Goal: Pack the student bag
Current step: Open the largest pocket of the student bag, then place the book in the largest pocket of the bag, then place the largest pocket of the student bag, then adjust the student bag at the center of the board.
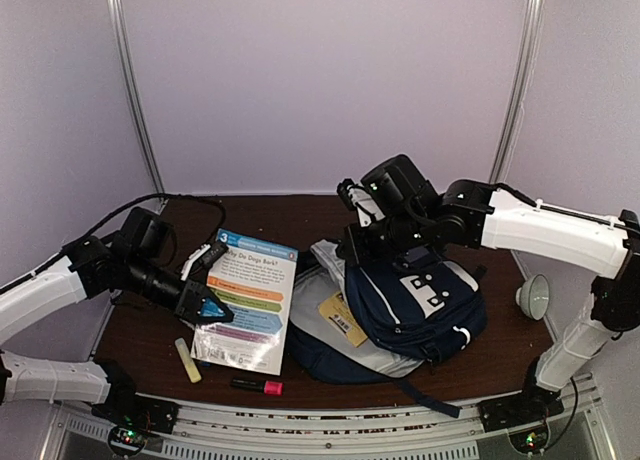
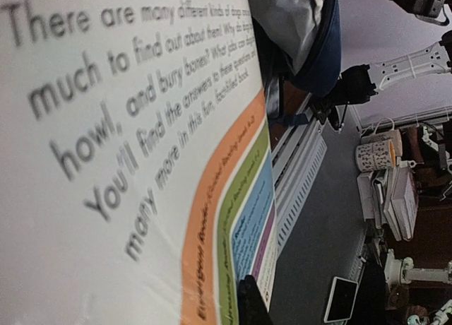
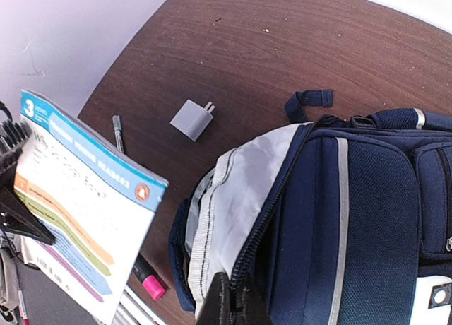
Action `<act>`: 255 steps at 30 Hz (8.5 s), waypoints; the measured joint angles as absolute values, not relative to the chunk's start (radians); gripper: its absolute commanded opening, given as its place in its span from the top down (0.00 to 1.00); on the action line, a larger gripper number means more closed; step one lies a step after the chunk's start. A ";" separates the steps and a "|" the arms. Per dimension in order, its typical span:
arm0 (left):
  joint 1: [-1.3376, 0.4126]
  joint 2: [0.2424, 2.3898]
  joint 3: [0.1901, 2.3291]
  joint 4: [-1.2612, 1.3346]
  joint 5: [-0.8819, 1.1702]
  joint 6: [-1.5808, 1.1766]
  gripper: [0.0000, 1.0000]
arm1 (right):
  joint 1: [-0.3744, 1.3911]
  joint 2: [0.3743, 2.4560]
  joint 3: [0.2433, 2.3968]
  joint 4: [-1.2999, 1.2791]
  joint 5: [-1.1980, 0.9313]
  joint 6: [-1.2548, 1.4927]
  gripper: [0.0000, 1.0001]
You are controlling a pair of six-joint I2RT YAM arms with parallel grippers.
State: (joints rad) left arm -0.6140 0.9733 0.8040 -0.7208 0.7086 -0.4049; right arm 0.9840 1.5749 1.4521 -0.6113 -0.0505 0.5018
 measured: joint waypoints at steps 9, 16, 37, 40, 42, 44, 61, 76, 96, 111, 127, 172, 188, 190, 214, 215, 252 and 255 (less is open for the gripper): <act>-0.671 1.122 0.810 -0.679 0.745 -0.424 1.00 | 0.980 1.563 1.452 -0.593 -0.125 0.501 1.00; -0.739 1.318 0.928 -0.631 0.742 -0.464 1.00 | 0.979 1.544 1.454 -0.592 -0.149 0.492 1.00; -0.792 1.865 1.411 -0.690 0.748 -0.480 0.08 | 0.977 1.464 1.444 -0.593 -0.135 0.455 1.00; -0.793 1.830 1.417 -0.760 0.654 -0.455 0.02 | 0.977 1.456 1.437 -0.591 -0.125 0.455 1.00; -0.793 1.780 1.414 -0.815 0.573 -0.445 0.03 | 0.977 1.456 1.433 -0.587 -0.114 0.455 1.00; -0.793 1.695 1.389 -0.844 0.505 -0.439 0.09 | 0.977 1.457 1.433 -0.585 -0.106 0.455 1.00; -0.908 1.494 1.163 -0.949 0.420 -0.512 0.42 | 0.977 1.489 1.409 -0.501 -0.097 0.461 1.00; -0.912 1.676 1.155 -0.739 0.402 -0.601 0.51 | 0.977 1.486 1.347 -0.442 -0.117 0.479 1.00; -0.942 1.737 1.202 -0.729 0.408 -0.642 1.00 | 0.977 1.475 1.321 -0.422 -0.118 0.479 1.00; -0.977 1.742 1.381 -0.866 0.163 -0.580 1.00 | 0.975 1.411 1.273 -0.407 -0.096 0.479 1.00; -0.969 1.887 1.531 -0.711 0.060 -0.514 1.00 | 0.968 1.393 1.234 -0.407 -0.045 0.483 1.00; -0.818 1.287 0.962 -0.711 -0.348 -0.476 0.03 | 0.970 1.277 1.061 -0.271 -0.060 0.467 1.00; -0.817 1.468 1.014 -0.590 -0.178 -0.405 0.11 | 1.139 1.330 1.048 -0.299 -0.081 0.504 0.25; -0.813 1.507 1.050 -0.580 -0.170 -0.399 0.11 | 1.138 1.311 1.028 -0.321 -0.012 0.533 0.25; -0.840 1.985 1.367 -0.481 0.286 -0.398 0.95 | 0.807 1.252 0.802 -0.588 0.208 0.853 0.31; -0.843 1.985 1.362 -0.468 0.291 -0.397 1.00 | 0.805 1.280 0.810 -0.585 0.196 0.846 0.31; -1.251 1.748 1.033 -0.314 0.258 -0.532 0.24 | 0.885 1.883 1.351 -0.510 -0.075 0.739 0.41; -1.258 1.703 1.019 -0.335 0.258 -0.507 0.17 | 0.887 1.854 1.333 -0.505 -0.080 0.730 0.41</act>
